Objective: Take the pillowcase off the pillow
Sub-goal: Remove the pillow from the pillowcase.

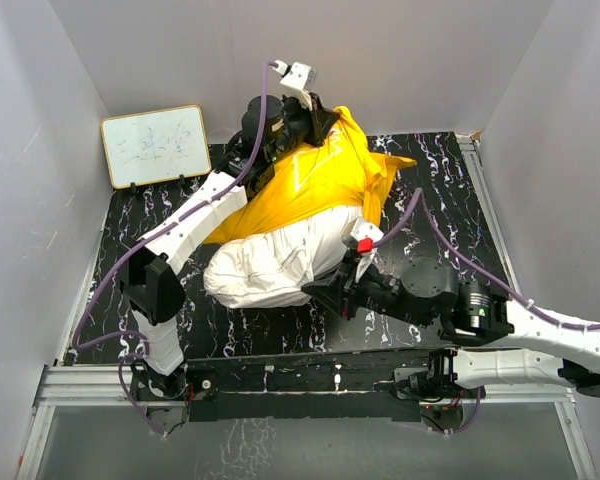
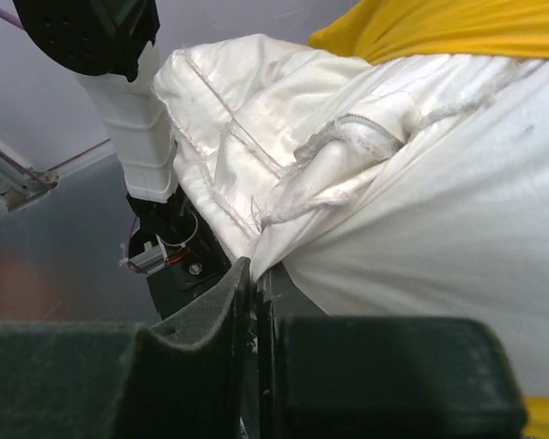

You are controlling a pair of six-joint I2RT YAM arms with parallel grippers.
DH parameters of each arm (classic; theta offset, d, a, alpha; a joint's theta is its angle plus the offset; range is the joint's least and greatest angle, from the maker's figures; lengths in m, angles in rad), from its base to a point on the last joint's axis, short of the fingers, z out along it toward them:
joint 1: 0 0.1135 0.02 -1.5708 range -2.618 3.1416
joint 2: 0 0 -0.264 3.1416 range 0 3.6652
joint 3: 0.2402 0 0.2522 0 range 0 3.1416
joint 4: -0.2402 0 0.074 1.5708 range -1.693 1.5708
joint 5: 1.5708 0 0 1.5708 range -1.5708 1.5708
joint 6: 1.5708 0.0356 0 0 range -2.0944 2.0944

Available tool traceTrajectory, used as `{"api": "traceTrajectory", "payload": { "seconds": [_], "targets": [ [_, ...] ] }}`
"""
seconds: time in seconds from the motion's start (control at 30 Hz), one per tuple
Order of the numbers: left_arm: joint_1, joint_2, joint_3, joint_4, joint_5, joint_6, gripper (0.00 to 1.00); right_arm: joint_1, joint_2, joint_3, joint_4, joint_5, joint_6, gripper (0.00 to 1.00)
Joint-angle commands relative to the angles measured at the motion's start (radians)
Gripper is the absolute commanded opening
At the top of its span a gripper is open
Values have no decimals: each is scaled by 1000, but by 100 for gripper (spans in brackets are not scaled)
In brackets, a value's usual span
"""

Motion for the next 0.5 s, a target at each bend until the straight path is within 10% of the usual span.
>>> {"api": "traceTrajectory", "payload": {
  "seconds": [0.0, 0.27, 0.47],
  "targets": [
    [120, 44, -45, 59, -268, 137, 0, 73, -68, 52, 71, -218, 44, 8],
    [162, 38, -100, 24, -166, 60, 0, 74, -102, 84, 10, 24, 57, 9],
    [159, -16, -161, -14, 191, -182, 0, 74, -65, 167, -104, 429, 186, 56]
  ]
}}
